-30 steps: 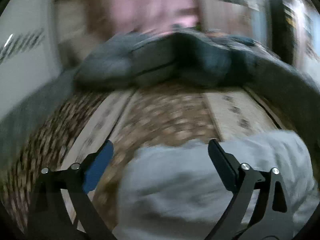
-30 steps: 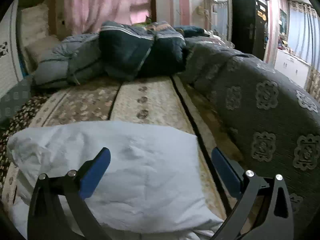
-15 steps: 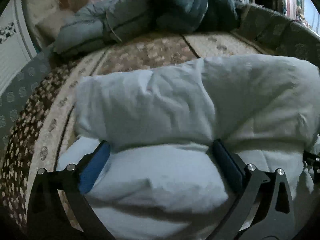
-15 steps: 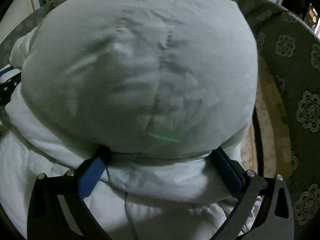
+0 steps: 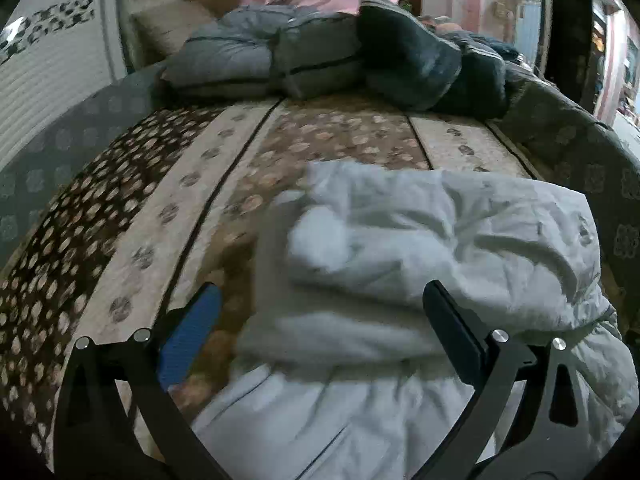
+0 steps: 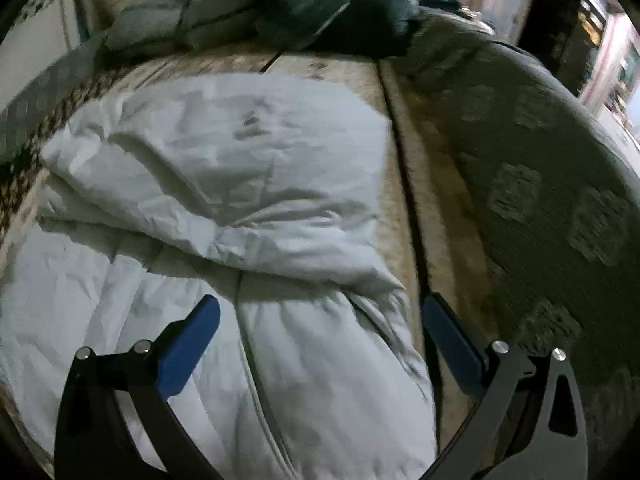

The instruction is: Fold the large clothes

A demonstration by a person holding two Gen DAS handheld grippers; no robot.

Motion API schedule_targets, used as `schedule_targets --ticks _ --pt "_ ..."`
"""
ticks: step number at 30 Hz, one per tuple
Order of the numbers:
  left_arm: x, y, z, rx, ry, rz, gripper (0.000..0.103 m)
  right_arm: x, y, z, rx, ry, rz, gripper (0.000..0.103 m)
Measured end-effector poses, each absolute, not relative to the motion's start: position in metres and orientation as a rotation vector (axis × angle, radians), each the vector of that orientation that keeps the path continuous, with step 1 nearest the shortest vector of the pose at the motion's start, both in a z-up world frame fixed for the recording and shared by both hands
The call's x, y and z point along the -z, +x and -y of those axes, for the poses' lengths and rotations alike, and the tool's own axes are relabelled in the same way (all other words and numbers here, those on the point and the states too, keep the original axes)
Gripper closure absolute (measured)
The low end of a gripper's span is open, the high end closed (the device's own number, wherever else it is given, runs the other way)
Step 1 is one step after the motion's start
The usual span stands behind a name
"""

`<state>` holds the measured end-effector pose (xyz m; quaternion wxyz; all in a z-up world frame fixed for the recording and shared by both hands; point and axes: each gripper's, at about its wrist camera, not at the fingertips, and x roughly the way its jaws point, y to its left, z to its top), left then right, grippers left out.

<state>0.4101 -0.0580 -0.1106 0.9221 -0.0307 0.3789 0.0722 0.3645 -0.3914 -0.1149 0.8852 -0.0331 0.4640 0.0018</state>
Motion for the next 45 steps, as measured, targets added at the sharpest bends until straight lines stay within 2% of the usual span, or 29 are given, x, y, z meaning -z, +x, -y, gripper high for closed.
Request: schedule_targets --ticks 12,18,22,30,37,42,45 --pt "0.082 0.289 -0.011 -0.159 -0.158 -0.795 0.003 0.103 0.276 0.427 0.059 0.112 -0.956 0.002" --pt "0.076 0.231 -0.015 -0.171 -0.167 -0.806 0.003 0.117 0.221 0.414 0.076 0.063 -0.993 0.002" --pt "0.084 0.189 -0.017 -0.155 -0.152 -0.876 0.003 0.124 0.178 0.408 0.056 0.041 -1.041 0.002" --pt "0.09 0.124 -0.043 -0.195 -0.219 -0.913 0.003 0.098 0.134 0.416 0.023 0.002 -0.996 0.002" --pt "0.095 0.107 -0.023 -0.106 -0.137 -0.943 0.003 0.123 0.12 0.442 0.059 -0.008 -1.077 0.002" --pt "0.121 0.112 -0.012 -0.07 -0.164 -1.063 0.003 0.143 0.113 0.461 0.089 0.02 -1.146 0.002" --pt "0.14 0.114 0.008 -0.046 -0.08 -1.139 0.003 0.147 0.111 0.464 0.081 0.028 -1.154 0.002"
